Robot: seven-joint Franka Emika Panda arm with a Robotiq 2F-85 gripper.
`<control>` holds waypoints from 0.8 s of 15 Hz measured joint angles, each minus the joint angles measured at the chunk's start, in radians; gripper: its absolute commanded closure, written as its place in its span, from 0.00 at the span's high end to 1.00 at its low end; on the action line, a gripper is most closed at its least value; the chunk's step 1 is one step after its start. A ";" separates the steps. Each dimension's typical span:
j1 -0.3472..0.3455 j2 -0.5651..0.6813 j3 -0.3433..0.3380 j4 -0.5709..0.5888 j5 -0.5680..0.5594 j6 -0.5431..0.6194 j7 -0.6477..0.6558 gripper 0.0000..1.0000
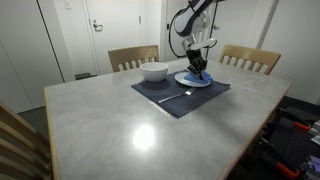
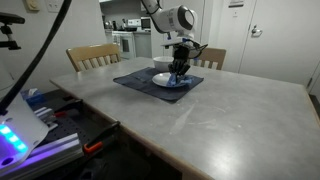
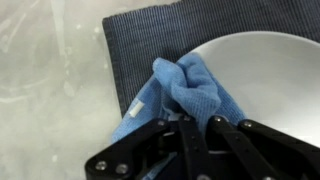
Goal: Wipe the plate with the cloth
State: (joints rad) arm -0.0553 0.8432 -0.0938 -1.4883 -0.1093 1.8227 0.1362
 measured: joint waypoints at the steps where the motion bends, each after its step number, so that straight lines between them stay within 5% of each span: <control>1: 0.002 0.000 0.000 -0.002 0.004 0.032 0.013 0.02; 12: -0.014 -0.033 0.039 -0.045 0.139 0.191 -0.051 0.02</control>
State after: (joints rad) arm -0.0689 0.8103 -0.0546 -1.5329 0.0293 2.0133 0.0853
